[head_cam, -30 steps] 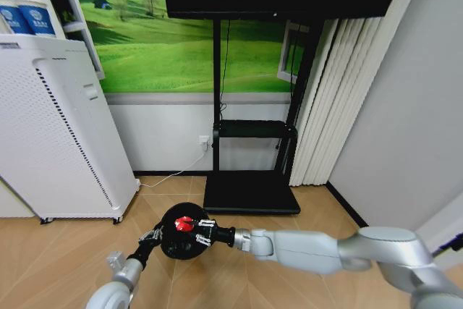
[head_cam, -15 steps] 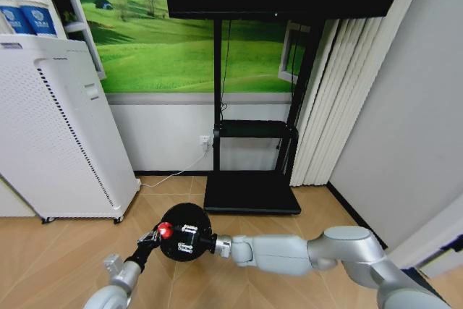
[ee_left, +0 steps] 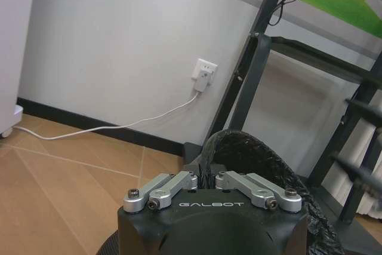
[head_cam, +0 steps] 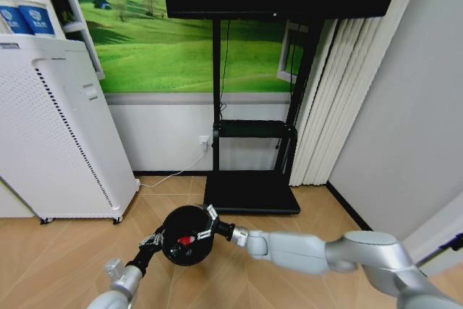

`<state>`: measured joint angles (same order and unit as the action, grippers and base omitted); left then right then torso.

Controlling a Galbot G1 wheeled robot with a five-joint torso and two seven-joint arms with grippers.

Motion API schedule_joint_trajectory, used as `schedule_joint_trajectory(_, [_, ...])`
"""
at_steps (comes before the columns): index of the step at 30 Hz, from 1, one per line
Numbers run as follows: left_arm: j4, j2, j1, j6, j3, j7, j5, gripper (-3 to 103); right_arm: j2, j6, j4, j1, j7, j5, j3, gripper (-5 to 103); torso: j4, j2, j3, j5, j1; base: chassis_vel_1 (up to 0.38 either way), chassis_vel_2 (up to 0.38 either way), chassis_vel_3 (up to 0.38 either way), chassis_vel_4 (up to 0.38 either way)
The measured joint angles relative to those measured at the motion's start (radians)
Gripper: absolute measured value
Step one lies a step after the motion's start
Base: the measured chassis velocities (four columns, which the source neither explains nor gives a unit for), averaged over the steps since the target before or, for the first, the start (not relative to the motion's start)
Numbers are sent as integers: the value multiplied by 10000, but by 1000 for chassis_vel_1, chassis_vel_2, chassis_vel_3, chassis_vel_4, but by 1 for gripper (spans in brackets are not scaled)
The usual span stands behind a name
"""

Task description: Pick up the trash bin and place the garbage on the floor into it.

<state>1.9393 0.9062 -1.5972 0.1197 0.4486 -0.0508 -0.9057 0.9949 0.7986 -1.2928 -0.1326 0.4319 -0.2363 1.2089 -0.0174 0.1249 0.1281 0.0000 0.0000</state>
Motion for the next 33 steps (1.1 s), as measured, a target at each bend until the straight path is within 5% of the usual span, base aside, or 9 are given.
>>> schedule_joint_trajectory(8, [41, -17, -656, 130, 447, 85, 89, 7, -750, -19, 505, -587, -269, 70, -1303, 100, -1, 0, 0, 1, 0, 0, 0, 0, 0])
schedule_joint_trajectory(17, [221, 270, -1400, 230, 776, 153, 267, 7, -1106, -18, 1823, -2097, -447, 1220, -3215, 100, -2, 0, 0, 1, 0, 0, 0, 0, 0])
schedule_joint_trajectory(33, [375, 1150, -2292, 404, 912, 279, 889, 7, -697, -7, 2442, -2527, -860, 1074, -3515, 100, 3, 2, -2, 0, -1, 85, 8, -79, -6])
